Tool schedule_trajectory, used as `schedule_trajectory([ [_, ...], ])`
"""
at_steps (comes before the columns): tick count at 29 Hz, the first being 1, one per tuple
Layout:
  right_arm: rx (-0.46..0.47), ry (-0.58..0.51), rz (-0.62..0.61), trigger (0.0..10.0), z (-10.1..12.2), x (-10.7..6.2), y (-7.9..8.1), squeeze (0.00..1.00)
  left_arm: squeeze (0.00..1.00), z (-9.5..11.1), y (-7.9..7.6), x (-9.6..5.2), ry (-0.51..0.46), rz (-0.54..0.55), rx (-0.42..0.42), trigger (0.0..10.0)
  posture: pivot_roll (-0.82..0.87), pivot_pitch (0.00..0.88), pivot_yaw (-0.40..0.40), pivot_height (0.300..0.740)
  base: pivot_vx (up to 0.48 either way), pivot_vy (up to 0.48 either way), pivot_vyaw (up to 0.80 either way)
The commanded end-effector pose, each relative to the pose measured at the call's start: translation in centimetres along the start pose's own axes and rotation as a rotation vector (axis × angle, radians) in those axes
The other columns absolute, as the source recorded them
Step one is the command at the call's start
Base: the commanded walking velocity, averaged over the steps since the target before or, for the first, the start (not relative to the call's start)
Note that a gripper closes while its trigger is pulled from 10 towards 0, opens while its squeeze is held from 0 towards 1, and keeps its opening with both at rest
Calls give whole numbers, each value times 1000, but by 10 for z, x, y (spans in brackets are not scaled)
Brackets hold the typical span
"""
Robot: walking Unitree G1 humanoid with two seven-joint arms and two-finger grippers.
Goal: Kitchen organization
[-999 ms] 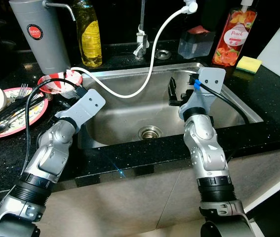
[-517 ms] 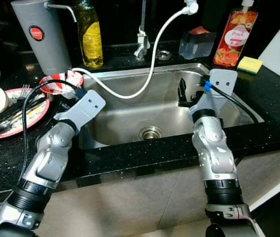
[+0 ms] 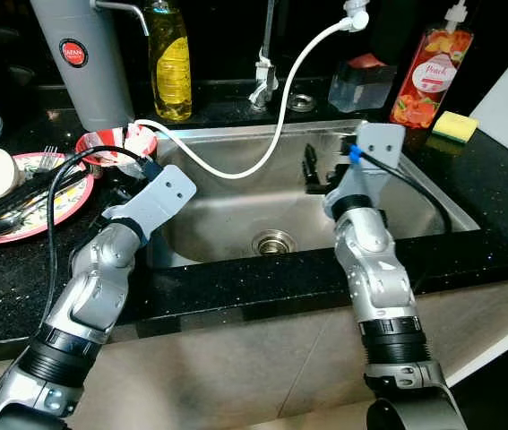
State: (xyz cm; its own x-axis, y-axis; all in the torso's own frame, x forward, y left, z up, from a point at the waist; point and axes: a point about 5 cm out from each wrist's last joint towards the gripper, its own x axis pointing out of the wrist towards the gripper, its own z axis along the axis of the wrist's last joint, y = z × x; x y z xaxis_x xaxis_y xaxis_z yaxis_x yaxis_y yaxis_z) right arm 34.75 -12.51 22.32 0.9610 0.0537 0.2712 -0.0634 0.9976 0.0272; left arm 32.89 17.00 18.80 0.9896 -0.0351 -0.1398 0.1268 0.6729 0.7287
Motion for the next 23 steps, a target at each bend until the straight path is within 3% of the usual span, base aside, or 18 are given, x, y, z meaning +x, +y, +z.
schedule_trajectory([
  [1,6,-11,-1,10000,2,2,0,0,0,4,0,1,-16,-26,-62,10000,103,0,-23,740,0,0,0],
  [3,3,-14,-6,10000,3,2,-2,0,0,17,10,-1,-71,-28,-168,10000,100,0,-21,740,0,0,0],
  [4,3,-14,-6,10000,3,2,-2,0,0,17,10,-1,-71,-28,-168,10000,100,0,-21,740,0,0,0],
  [6,0,-13,-17,10000,3,1,-6,0,0,41,25,-6,-190,-43,-378,10000,102,0,-18,740,0,0,0],
  [7,0,-13,-17,10000,3,1,-6,0,0,41,25,-6,-190,-43,-378,10000,102,0,-18,740,0,0,0],
  [9,0,-11,-27,10000,2,2,-7,0,0,62,35,-14,-290,-183,-617,10000,106,0,-14,740,0,0,0],
  [10,1,-11,-29,10000,1,2,-8,0,0,68,36,-18,-313,-256,-691,10000,106,0,-14,740,0,0,0],
  [13,3,-15,-27,10000,2,3,-6,0,0,78,40,-25,-406,-344,-668,10000,99,0,-6,740,0,0,0],
  [15,6,-23,-27,10000,4,4,-5,0,0,84,43,-26,-447,-375,-773,10000,99,0,-4,740,0,0,0],
  [16,7,-25,-30,10000,4,4,-5,0,0,82,51,-20,-431,-330,-870,10000,99,0,-3,740,0,0,0],
  [17,7,-25,-30,10000,4,4,-5,0,0,82,51,-20,-431,-330,-870,10000,99,0,-3,740,0,0,0],
  [18,7,-25,-33,10000,3,4,-6,0,0,79,58,-13,-398,-274,-950,10000,101,0,-2,740,0,0,0],
  [19,7,-25,-33,10000,3,4,-6,0,0,79,58,-13,-398,-274,-950,10000,101,0,-2,740,0,0,0],
  [21,7,-24,-38,10000,3,3,-7,0,0,74,79,-9,-481,-122,-1070,10000,104,0,2,740,0,0,0],
  [22,7,-24,-39,10000,3,4,-7,0,0,72,85,-10,-516,-83,-1091,10000,105,0,3,740,0,0,0],
  [23,9,-26,-41,10000,3,3,-8,0,0,67,87,-7,-478,-81,-1142,10000,109,0,4,740,0,0,0],
])
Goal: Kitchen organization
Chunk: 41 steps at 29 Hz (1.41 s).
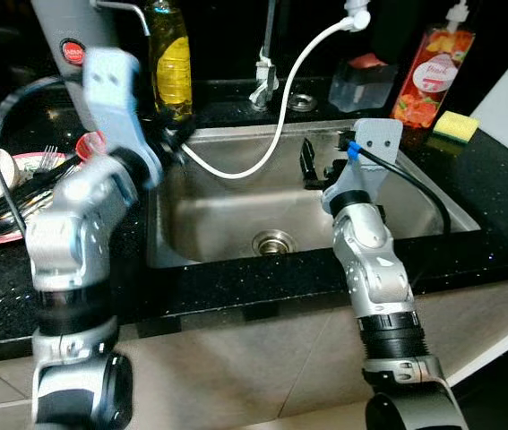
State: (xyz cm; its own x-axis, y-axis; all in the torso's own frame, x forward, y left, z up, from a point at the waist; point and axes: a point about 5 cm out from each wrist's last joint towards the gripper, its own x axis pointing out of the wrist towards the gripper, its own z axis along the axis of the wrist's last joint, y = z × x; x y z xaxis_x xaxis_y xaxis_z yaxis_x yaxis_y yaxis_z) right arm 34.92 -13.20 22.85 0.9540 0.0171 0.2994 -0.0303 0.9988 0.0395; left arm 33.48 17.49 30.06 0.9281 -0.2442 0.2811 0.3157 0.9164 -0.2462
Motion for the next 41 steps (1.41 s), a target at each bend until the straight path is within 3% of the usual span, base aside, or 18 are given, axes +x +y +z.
schedule_trajectory([
  [1,7,4,-8,10000,-2,0,-1,0,0,-4,9,2,31,49,-89,10000,109,0,4,740,0,0,0],
  [3,8,4,-9,10000,-2,0,-1,0,0,-3,13,1,46,83,-80,10000,109,0,4,740,0,0,0],
  [5,9,3,-9,10000,-2,0,-1,0,0,-4,14,-3,42,37,-163,10000,109,0,4,740,0,0,0],
  [10,7,-2,-13,10000,-1,0,-2,0,0,-5,8,-6,91,-40,-217,10000,94,0,14,740,0,0,0],
  [13,9,-4,-25,10000,0,-2,-4,0,0,-2,9,-4,148,-8,-133,10000,101,0,9,740,0,0,0],
  [17,7,-2,-14,10000,-1,-4,-2,0,0,10,15,-6,149,4,-46,10000,106,0,8,740,0,0,0],
  [18,8,-2,-13,10000,0,-4,-1,0,0,9,24,-8,194,65,24,10000,110,0,7,740,0,0,0],
  [20,10,-3,-12,10000,0,-4,-1,0,0,9,31,-10,223,110,71,10000,111,0,8,740,0,0,0],
  [23,15,-1,-11,10000,0,-4,0,0,0,14,40,-13,257,184,81,10000,114,0,7,740,0,0,0],
  [26,16,1,-10,10000,-1,-4,0,0,0,17,38,-14,267,152,71,10000,114,0,7,740,0,0,0],
  [27,17,2,-8,10000,-1,-4,1,0,0,22,35,-16,252,105,113,10000,117,0,3,740,0,0,0],
  [29,17,2,-8,10000,-1,-4,1,0,0,22,35,-16,252,105,113,10000,117,0,3,740,0,0,0],
  [31,16,2,-6,10000,-1,-4,1,0,0,24,33,-19,257,46,188,10000,115,0,1,740,0,0,0],
  [35,11,0,-7,10000,1,-4,-1,0,0,12,45,-20,319,119,322,10000,107,0,4,740,0,0,0],
  [41,8,1,-13,10000,0,-5,-2,0,0,5,49,-19,347,162,410,10000,104,0,5,740,0,0,0],
])
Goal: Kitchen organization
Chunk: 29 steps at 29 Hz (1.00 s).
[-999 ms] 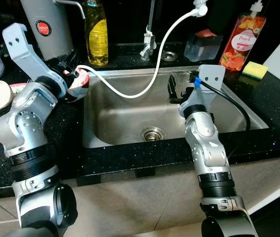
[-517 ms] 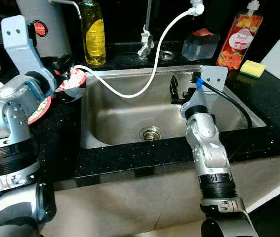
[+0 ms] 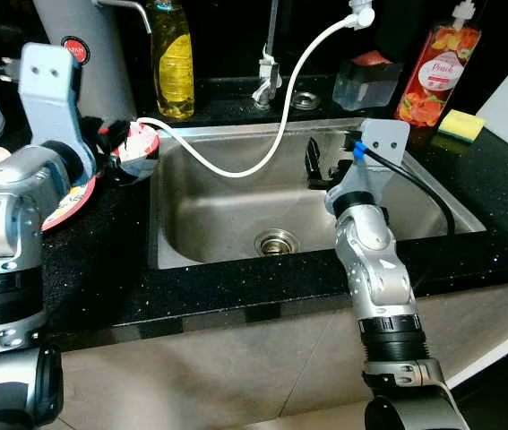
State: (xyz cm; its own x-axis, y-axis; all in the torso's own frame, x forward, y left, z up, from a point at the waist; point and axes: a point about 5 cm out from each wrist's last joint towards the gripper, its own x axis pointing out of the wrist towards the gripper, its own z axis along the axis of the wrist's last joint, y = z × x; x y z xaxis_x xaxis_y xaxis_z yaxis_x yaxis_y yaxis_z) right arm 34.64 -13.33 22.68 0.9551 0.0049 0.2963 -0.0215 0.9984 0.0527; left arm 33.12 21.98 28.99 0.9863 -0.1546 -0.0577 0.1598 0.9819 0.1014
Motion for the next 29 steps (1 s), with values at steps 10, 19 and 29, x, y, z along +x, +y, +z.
schedule_trajectory([
  [10,0,-6,4,10000,2,0,1,0,0,-1,10,2,11,46,82,10000,105,0,7,740,0,0,0],
  [19,-3,-9,15,10000,3,1,2,0,0,0,8,2,-14,58,78,10000,108,0,-1,740,0,0,0],
  [29,-3,-9,6,10000,4,2,0,0,1000,5,3,6,-51,32,57,10000,91,0,-1,740,0,0,0],
])
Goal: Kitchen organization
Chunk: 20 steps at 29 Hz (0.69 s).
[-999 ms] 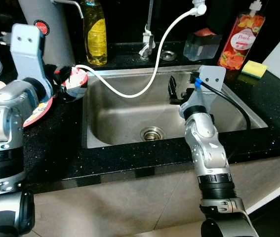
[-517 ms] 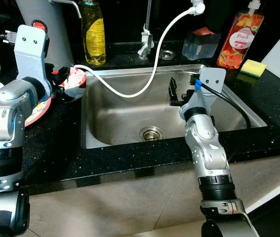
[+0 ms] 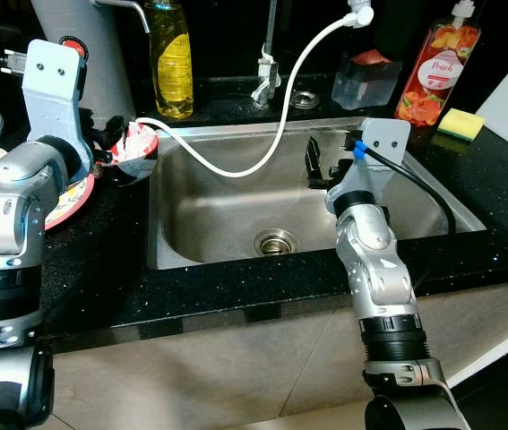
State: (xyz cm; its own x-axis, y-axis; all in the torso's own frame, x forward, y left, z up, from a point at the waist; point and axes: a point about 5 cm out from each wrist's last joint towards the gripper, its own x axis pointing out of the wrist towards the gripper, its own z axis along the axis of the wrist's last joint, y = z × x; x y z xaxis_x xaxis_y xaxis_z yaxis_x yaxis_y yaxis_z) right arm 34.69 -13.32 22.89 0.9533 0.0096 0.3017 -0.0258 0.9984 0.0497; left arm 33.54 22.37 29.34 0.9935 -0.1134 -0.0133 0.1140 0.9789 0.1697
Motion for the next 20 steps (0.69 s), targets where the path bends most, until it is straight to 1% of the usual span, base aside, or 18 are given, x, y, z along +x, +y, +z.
schedule_trajectory([
  [1,-1,-4,1,10000,2,1,0,0,1000,2,-2,2,-13,-15,-11,10000,91,0,-1,740,0,0,0],
  [7,-3,-4,-3,10000,2,1,-2,0,1000,3,-2,2,-19,-22,-10,10000,92,0,-1,740,0,0,0],
  [10,-1,-4,-2,10000,2,1,-1,0,1000,0,-3,3,10,-44,-21,10000,95,0,1,740,0,0,0],
  [11,-1,-5,-1,10000,2,2,-1,0,141,-4,-7,3,40,-91,-36,10000,94,0,-1,740,0,0,0],
  [12,0,-6,0,10000,2,2,0,0,0,-7,-13,2,67,-151,-30,10000,92,0,-3,740,0,0,0],
  [13,0,-6,0,10000,2,2,0,0,0,-7,-13,2,67,-151,-30,10000,92,0,-3,740,0,0,0],
  [15,1,-8,3,10000,2,3,1,0,0,-11,-14,2,119,-221,49,10000,88,0,-2,740,0,0,0],
  [16,0,-10,4,10000,3,3,1,0,0,-12,-10,4,142,-220,120,10000,91,0,3,740,0,0,0],
  [17,0,-10,4,10000,3,3,1,0,0,-12,-10,4,142,-220,120,10000,91,0,3,740,0,0,0],
  [19,1,-11,-5,10000,3,3,-1,0,0,-15,5,9,184,-199,245,10000,87,0,4,740,0,0,0],
  [20,1,-11,-5,10000,3,3,-1,0,0,-15,5,9,184,-199,245,10000,87,0,4,740,0,0,0],
])
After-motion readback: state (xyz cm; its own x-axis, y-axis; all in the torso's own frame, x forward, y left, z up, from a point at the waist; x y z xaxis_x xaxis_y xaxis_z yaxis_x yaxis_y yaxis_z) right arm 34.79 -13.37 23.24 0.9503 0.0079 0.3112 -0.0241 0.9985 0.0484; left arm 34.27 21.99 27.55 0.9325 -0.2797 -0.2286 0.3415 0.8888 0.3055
